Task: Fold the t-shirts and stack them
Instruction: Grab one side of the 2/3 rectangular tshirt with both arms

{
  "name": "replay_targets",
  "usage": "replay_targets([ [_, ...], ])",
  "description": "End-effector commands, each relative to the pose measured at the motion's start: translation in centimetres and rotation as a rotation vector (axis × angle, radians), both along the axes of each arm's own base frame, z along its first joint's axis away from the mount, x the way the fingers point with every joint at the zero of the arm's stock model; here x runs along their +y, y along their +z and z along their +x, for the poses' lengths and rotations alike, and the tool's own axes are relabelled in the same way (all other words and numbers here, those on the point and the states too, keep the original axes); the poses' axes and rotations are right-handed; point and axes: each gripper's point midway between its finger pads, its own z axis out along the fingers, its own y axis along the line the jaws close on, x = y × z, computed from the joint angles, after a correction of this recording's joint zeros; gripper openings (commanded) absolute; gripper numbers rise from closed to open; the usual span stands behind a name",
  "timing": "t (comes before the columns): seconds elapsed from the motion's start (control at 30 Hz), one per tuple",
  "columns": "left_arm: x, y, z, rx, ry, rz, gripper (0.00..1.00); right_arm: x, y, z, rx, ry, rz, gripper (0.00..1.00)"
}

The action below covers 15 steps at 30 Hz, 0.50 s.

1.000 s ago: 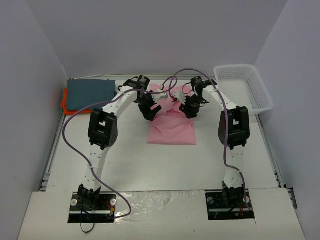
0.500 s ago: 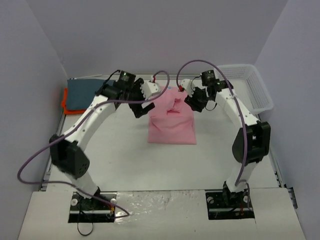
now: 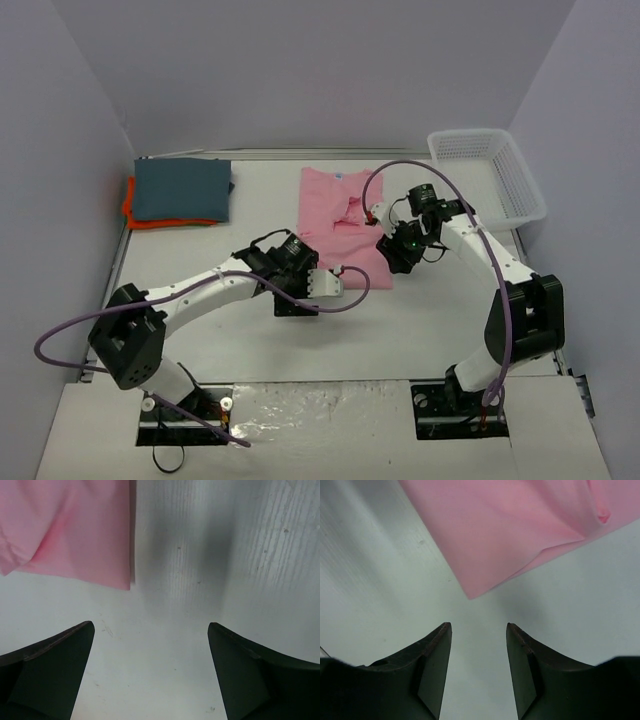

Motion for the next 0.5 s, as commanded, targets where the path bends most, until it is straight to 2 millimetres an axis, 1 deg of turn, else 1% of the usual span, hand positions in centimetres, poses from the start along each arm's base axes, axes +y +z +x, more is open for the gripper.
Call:
replay_targets([
  [0.0,-0.8,0.8,2.0,-0.146,-0.006,-0.031,0.98,-0.1,-0.9,-2.2,0.089,-0.026,0.006,0.44],
  [0.03,-0.9,0.5,2.2,-0.153,-0.002,-0.034,0.98,-0.2,-1.1,-2.4,0.096,-0.030,0.004,0.43],
  [0.07,-1.2,0.5,2.9,-0.182,0.005,-0.046,0.98,-0.4,-1.5,-2.7,0.109,-0.036,0.003,0.43],
  [0.13,-1.1,-0.2,2.9,-0.188,0.013,-0.049,0.99,-0.5,-1.7,-2.9,0.121,-0.043,0.013,0.43],
  [0.17,-1.5,-0.2,3.3,-0.203,0.017,-0.066,0.99,-0.8,-1.7,-2.8,0.123,-0.053,0.018,0.43],
  [0.33,-2.0,-1.2,3.8,-0.218,0.029,-0.091,1.00,-1.5,-1.9,-2.1,0.131,-0.088,0.024,0.43],
  [0.37,-2.3,-1.5,3.9,-0.217,0.033,-0.102,0.92,-1.5,-1.9,-2.0,0.135,-0.093,0.027,0.43],
  [0.43,-2.4,-1.8,4.0,-0.203,0.041,-0.110,0.84,-1.8,-2.0,-1.5,0.140,-0.109,0.029,0.43],
  [0.47,-2.6,-1.8,4.1,-0.204,0.040,-0.122,0.82,-1.8,-2.1,-1.5,0.145,-0.112,0.029,0.43],
])
